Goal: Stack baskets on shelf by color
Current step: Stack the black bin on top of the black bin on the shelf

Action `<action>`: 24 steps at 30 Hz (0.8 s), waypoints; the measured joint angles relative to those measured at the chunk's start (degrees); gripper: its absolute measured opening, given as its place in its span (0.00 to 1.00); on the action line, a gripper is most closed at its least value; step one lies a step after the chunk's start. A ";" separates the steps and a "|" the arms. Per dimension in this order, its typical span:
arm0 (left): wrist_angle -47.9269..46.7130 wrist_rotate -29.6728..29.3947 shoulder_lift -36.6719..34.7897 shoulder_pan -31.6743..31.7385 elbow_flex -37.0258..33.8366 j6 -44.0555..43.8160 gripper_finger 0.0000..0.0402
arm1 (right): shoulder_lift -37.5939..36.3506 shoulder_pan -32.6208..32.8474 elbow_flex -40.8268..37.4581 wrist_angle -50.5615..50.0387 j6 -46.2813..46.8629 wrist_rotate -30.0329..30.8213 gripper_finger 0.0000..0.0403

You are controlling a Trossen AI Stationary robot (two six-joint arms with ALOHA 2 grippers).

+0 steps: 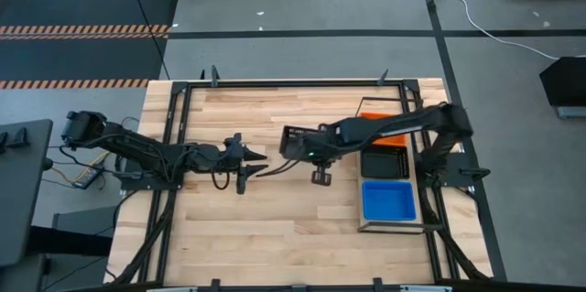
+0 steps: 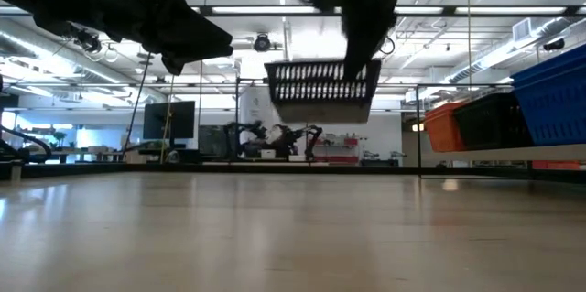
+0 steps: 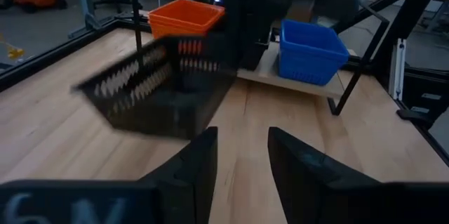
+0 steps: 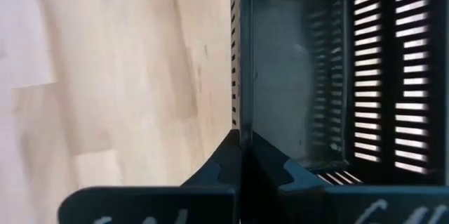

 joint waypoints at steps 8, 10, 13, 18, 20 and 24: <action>-0.20 0.00 0.00 0.00 0.00 -0.12 0.33 | -10.80 3.18 0.02 -11.84 1.64 1.46 0.03; -0.20 0.00 0.00 0.00 0.00 -0.12 0.33 | -12.76 3.89 0.02 -17.32 3.85 4.00 0.03; -0.20 0.00 0.00 0.00 0.00 -0.15 0.33 | -14.88 4.59 0.02 -25.28 6.99 5.70 0.03; -0.21 0.00 0.00 -0.02 0.00 -0.40 0.33 | -17.01 6.35 -1.71 -32.97 9.30 4.71 0.03; -0.22 0.00 0.00 -0.07 0.00 -0.80 0.33 | -18.05 7.13 -3.35 -33.72 10.45 4.00 0.03; -1.18 0.00 0.00 -0.07 0.00 -1.27 0.33 | -21.01 8.98 -7.02 -34.10 13.39 1.66 0.03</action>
